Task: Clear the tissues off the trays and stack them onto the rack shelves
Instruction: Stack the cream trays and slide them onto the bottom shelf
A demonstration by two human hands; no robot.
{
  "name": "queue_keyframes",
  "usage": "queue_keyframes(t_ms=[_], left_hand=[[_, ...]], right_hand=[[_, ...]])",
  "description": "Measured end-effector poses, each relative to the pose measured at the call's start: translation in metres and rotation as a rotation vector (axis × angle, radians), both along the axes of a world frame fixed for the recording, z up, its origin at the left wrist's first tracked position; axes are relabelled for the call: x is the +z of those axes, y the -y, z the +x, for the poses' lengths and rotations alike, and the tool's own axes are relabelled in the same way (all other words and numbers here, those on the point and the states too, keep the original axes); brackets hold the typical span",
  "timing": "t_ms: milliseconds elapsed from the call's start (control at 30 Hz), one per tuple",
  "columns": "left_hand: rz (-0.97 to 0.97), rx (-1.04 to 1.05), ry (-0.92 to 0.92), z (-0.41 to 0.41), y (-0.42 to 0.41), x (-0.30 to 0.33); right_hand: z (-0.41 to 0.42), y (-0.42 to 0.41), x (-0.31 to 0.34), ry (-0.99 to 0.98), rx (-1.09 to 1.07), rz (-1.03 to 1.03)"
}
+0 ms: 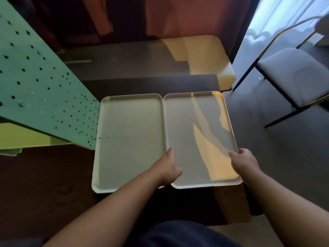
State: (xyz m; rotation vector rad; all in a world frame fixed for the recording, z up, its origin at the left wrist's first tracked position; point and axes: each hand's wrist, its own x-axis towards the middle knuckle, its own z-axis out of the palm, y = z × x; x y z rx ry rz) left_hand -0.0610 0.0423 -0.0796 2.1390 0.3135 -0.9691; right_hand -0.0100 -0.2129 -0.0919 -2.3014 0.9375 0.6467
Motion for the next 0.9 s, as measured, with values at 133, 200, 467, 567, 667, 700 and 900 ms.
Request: queue_keyframes(t_ms=[133, 200, 467, 567, 667, 700, 900], left_hand=[[0.006, 0.171, 0.026, 0.000, 0.005, -0.004], [0.075, 0.257, 0.084, 0.001, 0.004, -0.003], [0.035, 0.406, 0.260, 0.003, -0.018, 0.011], [-0.041, 0.564, 0.340, -0.006, -0.035, 0.017], [-0.005, 0.694, 0.382, -0.021, -0.058, 0.020], [0.026, 0.728, 0.386, -0.027, -0.066, 0.021], [0.205, 0.762, 0.401, -0.064, -0.134, 0.006]], right_hand=[[0.005, 0.010, -0.001, 0.067, -0.057, 0.014], [0.011, 0.014, 0.007, 0.114, -0.044, 0.077], [0.028, 0.006, 0.030, 0.236, -0.021, 0.249], [0.029, -0.020, 0.031, 0.263, -0.023, 0.311], [0.020, -0.056, 0.017, 0.252, 0.036, 0.338], [0.015, -0.069, 0.012, 0.234, 0.049, 0.341], [-0.015, -0.145, -0.002, 0.176, 0.094, 0.388]])
